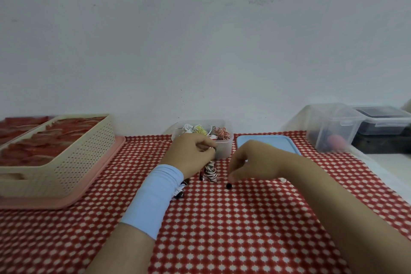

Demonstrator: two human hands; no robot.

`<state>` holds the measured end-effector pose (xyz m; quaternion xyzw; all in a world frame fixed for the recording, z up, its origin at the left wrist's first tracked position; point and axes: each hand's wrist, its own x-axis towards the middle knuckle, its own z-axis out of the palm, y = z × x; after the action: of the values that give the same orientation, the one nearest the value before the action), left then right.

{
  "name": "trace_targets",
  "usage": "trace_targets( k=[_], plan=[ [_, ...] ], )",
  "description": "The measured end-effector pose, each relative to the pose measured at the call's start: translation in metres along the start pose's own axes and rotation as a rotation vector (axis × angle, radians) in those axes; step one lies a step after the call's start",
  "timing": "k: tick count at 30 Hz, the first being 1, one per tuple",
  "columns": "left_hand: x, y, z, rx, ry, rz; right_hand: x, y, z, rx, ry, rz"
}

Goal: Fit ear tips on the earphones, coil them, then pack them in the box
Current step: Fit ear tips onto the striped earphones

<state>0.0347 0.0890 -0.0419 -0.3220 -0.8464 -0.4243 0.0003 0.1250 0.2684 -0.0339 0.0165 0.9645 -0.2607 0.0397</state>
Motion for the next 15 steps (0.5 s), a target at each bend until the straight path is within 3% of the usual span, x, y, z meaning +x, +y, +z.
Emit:
trace_targets(
  k=[3,7,12,15],
  plan=[
    [-0.001,0.000,-0.003,0.117,-0.053,-0.023,0.002,-0.007,0.011,-0.094,-0.100,0.030],
    [-0.003,0.005,-0.014,0.173,-0.180,-0.034,0.005,-0.004,0.016,-0.102,-0.041,0.019],
    [-0.009,0.017,-0.028,0.208,-0.611,-0.049,0.003,0.003,0.009,-0.052,0.043,0.050],
    [-0.010,0.021,-0.026,0.208,-0.578,-0.039,0.002,0.007,0.004,0.026,0.045,0.088]
  ],
)
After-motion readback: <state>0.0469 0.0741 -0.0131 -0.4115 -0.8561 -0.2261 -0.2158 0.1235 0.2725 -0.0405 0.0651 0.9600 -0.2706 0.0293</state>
